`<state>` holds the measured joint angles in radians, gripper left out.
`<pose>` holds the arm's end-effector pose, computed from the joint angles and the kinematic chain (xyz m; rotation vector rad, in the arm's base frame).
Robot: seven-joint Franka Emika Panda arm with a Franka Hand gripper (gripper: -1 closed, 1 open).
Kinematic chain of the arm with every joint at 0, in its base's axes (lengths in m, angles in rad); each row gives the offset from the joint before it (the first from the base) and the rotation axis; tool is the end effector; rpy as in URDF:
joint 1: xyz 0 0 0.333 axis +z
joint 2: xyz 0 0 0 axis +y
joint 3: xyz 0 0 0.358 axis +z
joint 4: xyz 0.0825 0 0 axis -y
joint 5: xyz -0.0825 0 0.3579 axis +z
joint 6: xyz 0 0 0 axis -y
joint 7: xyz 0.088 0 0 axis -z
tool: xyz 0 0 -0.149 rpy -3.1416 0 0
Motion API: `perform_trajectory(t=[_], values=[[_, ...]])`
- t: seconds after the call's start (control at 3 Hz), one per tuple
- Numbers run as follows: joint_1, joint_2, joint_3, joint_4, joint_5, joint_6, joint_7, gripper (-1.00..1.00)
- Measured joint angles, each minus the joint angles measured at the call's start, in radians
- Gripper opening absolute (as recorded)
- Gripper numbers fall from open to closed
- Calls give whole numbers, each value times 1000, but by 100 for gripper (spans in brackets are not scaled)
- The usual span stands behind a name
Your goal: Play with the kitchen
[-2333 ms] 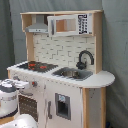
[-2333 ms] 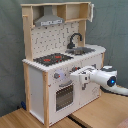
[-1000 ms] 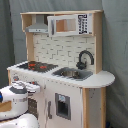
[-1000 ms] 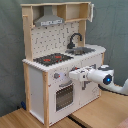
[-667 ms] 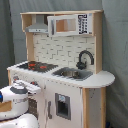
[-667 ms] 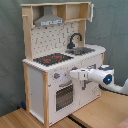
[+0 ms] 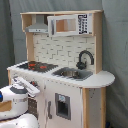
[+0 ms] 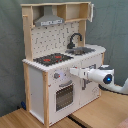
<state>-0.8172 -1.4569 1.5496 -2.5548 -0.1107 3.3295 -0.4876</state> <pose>0.3352 0.3970 0.3382 0.9044 1.4602 0.7750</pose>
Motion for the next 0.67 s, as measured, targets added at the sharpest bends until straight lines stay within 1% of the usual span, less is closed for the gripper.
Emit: perform_trajectory(t=[0.67], values=[[1,0,0,2,4,0,245,-100]])
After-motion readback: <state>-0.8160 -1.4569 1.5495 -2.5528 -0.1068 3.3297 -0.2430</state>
